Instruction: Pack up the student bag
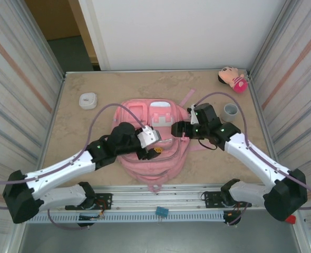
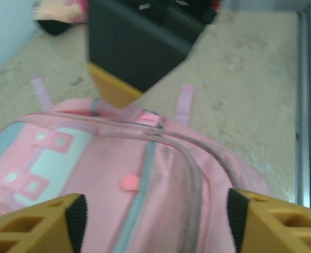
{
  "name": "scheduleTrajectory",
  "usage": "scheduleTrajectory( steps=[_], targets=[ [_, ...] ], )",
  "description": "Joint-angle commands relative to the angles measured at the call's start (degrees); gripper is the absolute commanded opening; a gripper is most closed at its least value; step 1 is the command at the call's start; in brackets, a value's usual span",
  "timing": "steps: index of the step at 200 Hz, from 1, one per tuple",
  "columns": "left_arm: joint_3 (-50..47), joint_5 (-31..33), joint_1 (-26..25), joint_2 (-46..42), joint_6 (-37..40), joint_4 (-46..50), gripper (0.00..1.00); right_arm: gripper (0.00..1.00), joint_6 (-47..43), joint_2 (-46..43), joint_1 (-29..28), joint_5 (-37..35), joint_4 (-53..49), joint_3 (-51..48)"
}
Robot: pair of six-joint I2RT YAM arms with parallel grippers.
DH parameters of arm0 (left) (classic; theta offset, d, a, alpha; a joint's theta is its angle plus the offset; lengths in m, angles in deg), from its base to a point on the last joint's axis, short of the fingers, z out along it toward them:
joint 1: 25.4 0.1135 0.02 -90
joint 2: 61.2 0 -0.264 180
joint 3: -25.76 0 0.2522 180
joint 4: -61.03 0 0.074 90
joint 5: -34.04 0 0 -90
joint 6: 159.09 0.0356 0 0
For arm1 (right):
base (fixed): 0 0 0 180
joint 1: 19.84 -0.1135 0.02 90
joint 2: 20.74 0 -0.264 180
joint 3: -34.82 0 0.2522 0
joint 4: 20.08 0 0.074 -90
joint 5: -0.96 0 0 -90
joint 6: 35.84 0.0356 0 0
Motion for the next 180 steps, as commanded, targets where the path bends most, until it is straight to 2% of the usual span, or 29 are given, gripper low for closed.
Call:
scheduleTrajectory(
  steps=[1, 16, 31, 53, 79, 102, 114, 144, 180],
  targets=[
    [4.1, 10.3, 1.1, -4.0, -15.0, 5.1, 0.77, 0.99, -1.6, -2.5, -0.2, -3.0, -4.7, 6.5],
    [5.2, 16.2, 2.7, -5.7, -23.5, 10.6, 0.81, 0.99, -1.8, -1.6, -0.2, -3.9, -8.3, 8.4],
    [5.9, 18.9, 5.1, -7.0, -31.6, 17.2, 0.83, 0.99, -1.5, -1.2, -1.1, -3.7, -9.4, 8.1],
    [5.2, 18.4, 8.4, -8.0, -40.7, 24.9, 0.84, 0.99, -0.7, -0.9, -3.9, -2.7, -8.1, 5.3],
    [-0.3, 18.8, 9.3, -8.4, -46.2, 26.7, 0.83, 0.99, 2.1, 1.2, -7.0, -0.7, -4.2, -0.4],
    [-7.3, 19.7, 10.3, -7.4, -50.7, 25.1, 0.79, 1.00, 5.7, 4.4, -8.1, -4.7, -0.1, -7.7],
    [-11.8, 19.7, 11.2, -6.9, -52.9, 22.3, 0.72, 0.98, 9.2, 6.7, -7.2, -8.4, 2.3, -12.1],
    [-21.5, 18.4, 13.4, -4.2, -57.1, 10.4, 0.53, 0.92, 14.4, 13.8, -4.3, -8.1, 12.8, -19.5],
    [-22.2, 19.3, 13.6, 2.3, -55.9, 0.8, 0.48, 0.88, 14.9, 18.9, -2.8, -11.3, 15.0, -19.6]
  ],
)
